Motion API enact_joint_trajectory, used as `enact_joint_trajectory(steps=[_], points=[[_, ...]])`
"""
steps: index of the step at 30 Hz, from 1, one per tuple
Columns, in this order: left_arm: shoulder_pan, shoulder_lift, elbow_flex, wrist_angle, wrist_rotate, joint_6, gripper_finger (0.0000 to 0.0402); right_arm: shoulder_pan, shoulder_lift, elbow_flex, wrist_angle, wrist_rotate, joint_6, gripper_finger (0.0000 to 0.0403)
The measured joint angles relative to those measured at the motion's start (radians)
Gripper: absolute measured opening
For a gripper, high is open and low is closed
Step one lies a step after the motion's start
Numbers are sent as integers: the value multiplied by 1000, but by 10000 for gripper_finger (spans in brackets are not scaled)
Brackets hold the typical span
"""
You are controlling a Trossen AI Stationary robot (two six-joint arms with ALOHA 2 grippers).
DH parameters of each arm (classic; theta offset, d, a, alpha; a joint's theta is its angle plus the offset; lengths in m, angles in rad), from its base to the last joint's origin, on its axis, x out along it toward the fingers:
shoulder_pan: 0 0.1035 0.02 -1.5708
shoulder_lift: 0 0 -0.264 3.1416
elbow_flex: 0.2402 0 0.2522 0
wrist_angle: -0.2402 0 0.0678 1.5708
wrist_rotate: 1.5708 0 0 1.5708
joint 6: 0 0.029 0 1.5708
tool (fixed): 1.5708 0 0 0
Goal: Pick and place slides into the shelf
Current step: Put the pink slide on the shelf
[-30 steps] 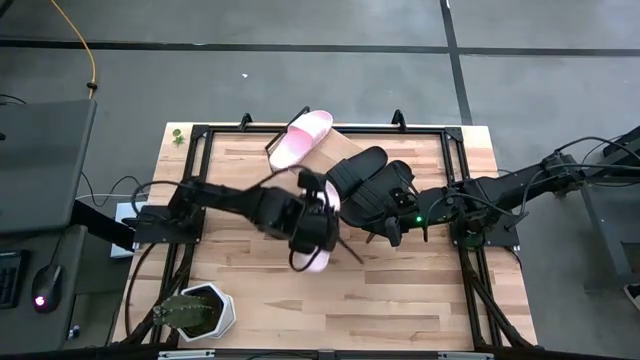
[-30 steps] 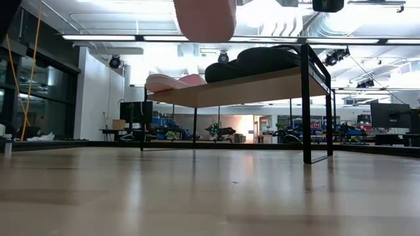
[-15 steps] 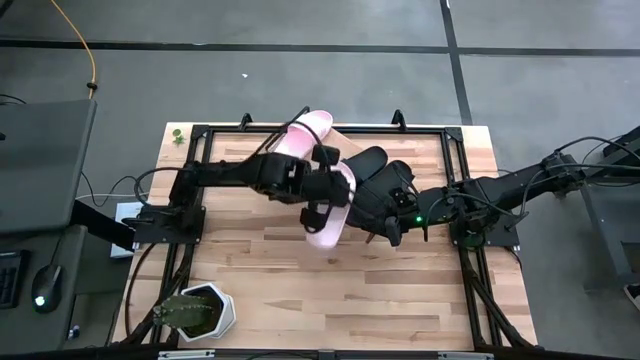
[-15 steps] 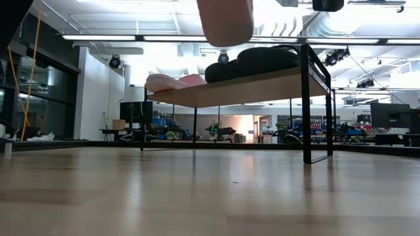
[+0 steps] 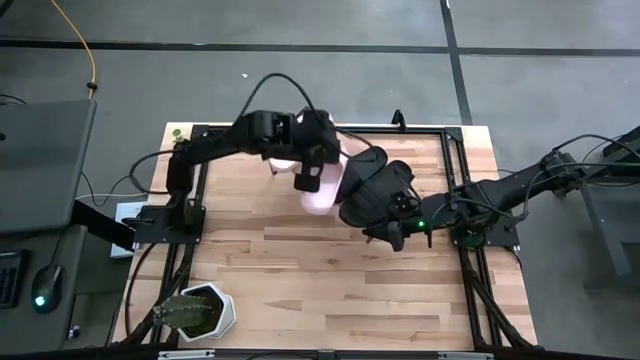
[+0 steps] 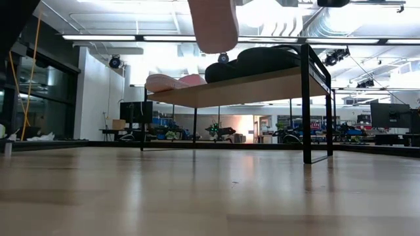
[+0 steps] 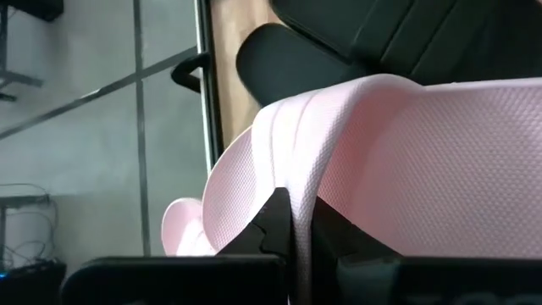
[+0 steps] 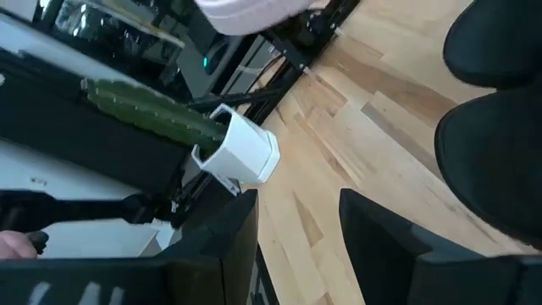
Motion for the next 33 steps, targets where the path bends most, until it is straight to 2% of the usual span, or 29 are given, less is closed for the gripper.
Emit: enact_joint_trajectory(steps=[8, 15, 24, 33], points=[[27, -47, 0, -57, 47, 55, 0, 12, 0, 0, 0, 68, 27, 158], [50, -110, 0, -139, 21, 49, 0, 12, 0, 0, 1, 102, 49, 158], [67, -273, 0, -157, 64, 10, 0, 7, 0, 0, 7, 153, 49, 158], [67, -430, 0, -175, 87, -16, 0, -31, 0, 0, 16, 154, 49, 158]])
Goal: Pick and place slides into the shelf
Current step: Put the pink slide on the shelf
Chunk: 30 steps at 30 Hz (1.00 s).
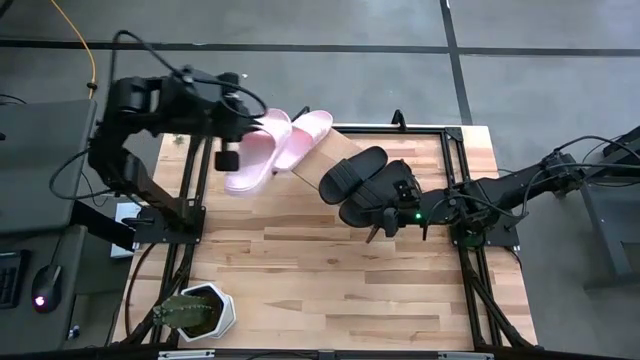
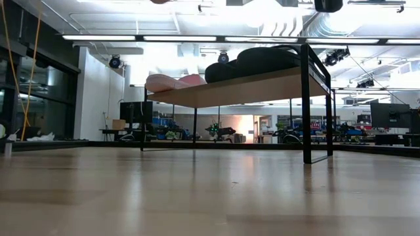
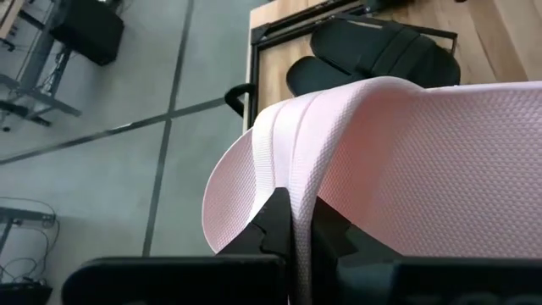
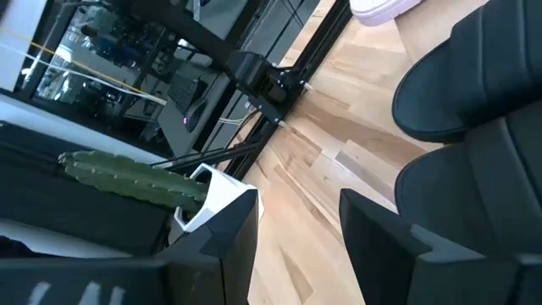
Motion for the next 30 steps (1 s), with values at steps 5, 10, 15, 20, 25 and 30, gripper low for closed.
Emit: enact_joint_trajectory(steps=[5, 10, 15, 20, 25, 30], points=[[0, -47, -9, 8, 52, -47, 0, -17, 0, 0, 1, -1, 0, 158], [0, -89, -166, 33, 84, -85, 0, -31, 0, 0, 12, -1, 0, 158], [0, -206, -497, 216, 145, -101, 0, -31, 0, 0, 35, -1, 0, 158], [-1, -325, -809, 480, 190, -124, 0, -31, 0, 0, 39, -1, 24, 158], [0, -378, -956, 668, 126, -115, 3, -31, 0, 0, 40, 0, 29, 158], [0, -365, -965, 736, 102, 9, 18, -31, 0, 0, 43, 4, 29, 158]])
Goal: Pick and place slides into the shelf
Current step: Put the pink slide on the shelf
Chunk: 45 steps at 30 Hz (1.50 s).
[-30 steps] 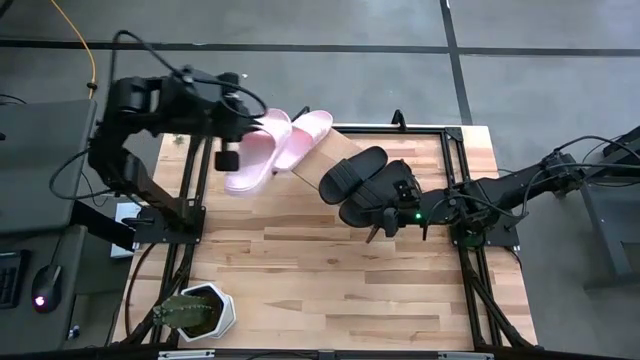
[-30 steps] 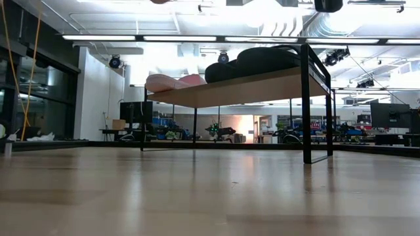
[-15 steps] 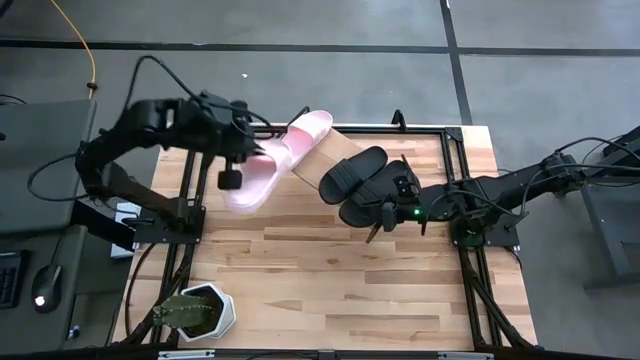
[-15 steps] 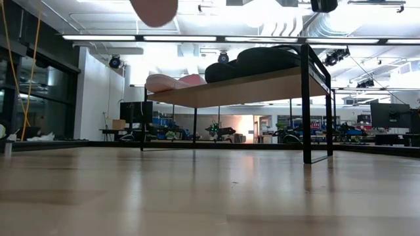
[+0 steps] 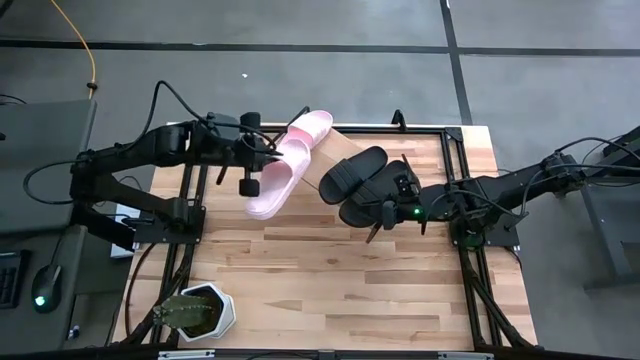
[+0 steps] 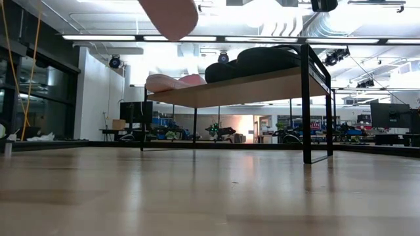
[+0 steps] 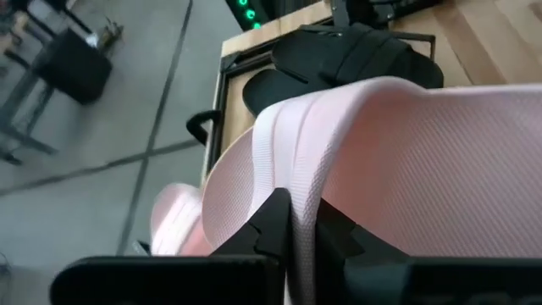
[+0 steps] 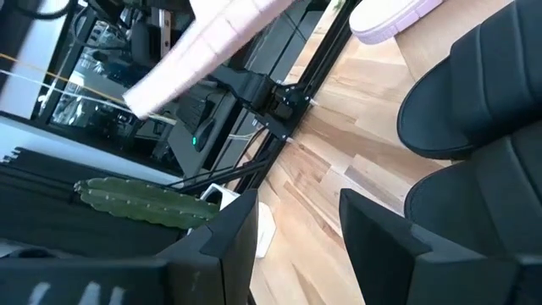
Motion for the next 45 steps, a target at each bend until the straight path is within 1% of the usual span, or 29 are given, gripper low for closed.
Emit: enact_joint_trajectory(steps=[3, 9, 15, 19, 23, 26, 29, 31, 33, 37, 41, 45], points=[[0, 10, 0, 1, 0, 41, 28, 0, 0, 0, 0, 21, -1, 158], [0, 26, 0, -1, 1, 29, 36, 0, 0, 0, 0, 49, 17, 158], [0, 45, 0, -15, 16, 33, 34, 0, 0, 0, 0, 61, 18, 158], [0, 63, 0, -6, 17, 88, 33, 0, 0, 0, 0, 84, 24, 158], [0, 90, 0, 5, 10, 160, 14, 0, 0, 0, 1, 96, 29, 158], [0, 104, 0, 32, 7, 211, 5, 0, 0, 0, 0, 100, 42, 158], [0, 122, 0, 93, -32, 256, 13, 0, 0, 0, 1, 100, 43, 158], [1, 130, 0, 114, -37, 291, 14, 0, 0, 0, 5, 100, 43, 158], [1, 140, 0, 166, -36, 314, 9, 0, 1, 0, 7, 100, 43, 158], [13, 173, 0, 205, -32, 340, 7, 0, 7, 0, 16, 107, 39, 158], [42, 214, 0, 227, -15, 347, 15, 0, 14, -1, 20, 106, 1, 158], [94, 250, 0, 259, 5, 362, 5, -5, 17, 0, 24, 83, -51, 158]])
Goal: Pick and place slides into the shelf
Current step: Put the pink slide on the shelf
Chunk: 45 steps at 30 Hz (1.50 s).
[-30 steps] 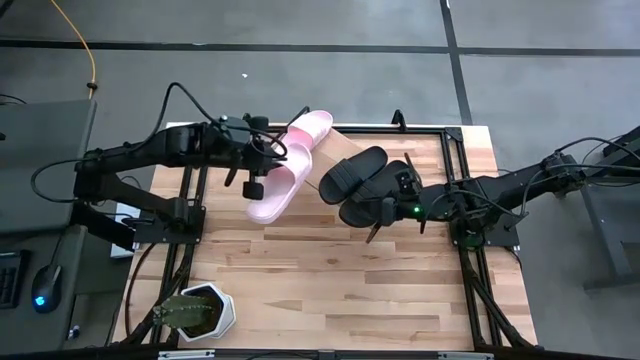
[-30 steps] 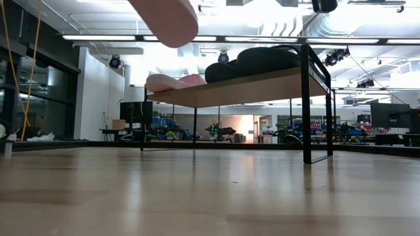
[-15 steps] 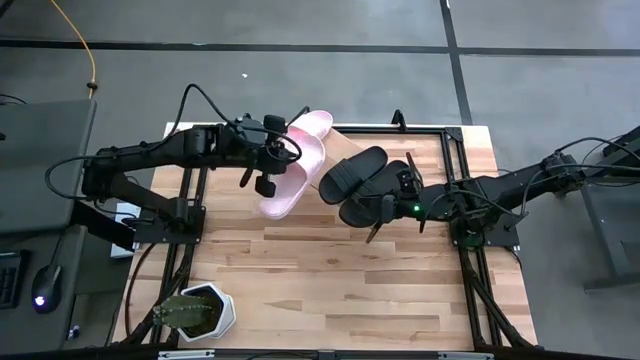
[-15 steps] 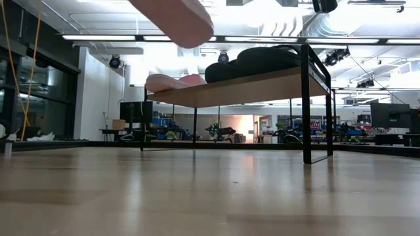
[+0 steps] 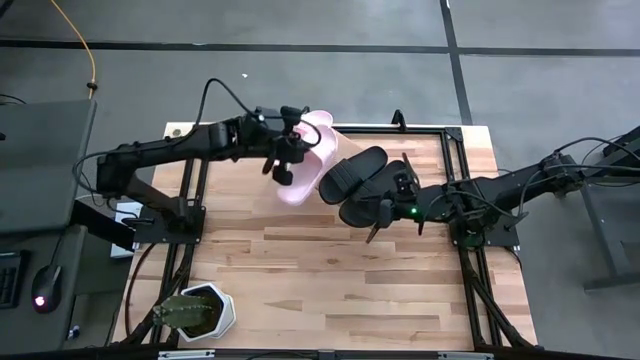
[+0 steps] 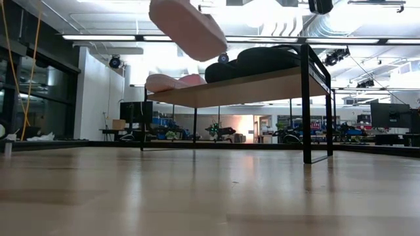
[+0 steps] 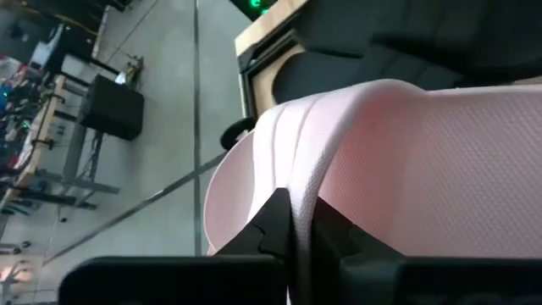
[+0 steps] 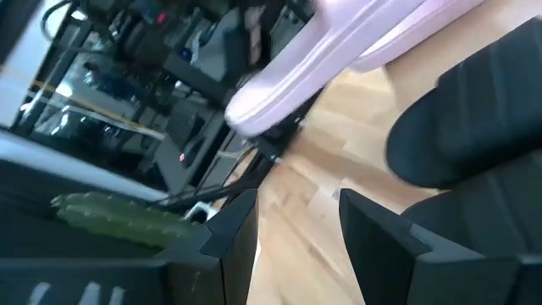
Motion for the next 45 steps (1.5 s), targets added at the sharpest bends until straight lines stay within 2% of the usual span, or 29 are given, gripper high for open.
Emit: enact_joint_trajectory(steps=[8, 12, 18, 25, 34, 41, 45], points=[[87, 32, 0, 98, 70, -40, 15, -38, 0, 0, 7, -172, -21, 158], [111, 39, 1, 132, 140, -51, 5, -57, 0, 0, 7, -211, -23, 158], [109, 58, 0, 102, 155, -2, 17, -87, 0, 0, 24, -210, -10, 158], [130, 97, 0, 136, 205, 84, 7, -114, 0, 0, 100, -133, -16, 158], [177, 151, 0, 152, 252, 89, 17, -125, 0, 0, 156, -116, -9, 158], [190, 182, 0, 176, 283, 97, 4, -125, 0, 0, 157, -114, -5, 158], [189, 196, 0, 187, 283, 110, 15, -124, 0, 0, 157, -113, -5, 158]])
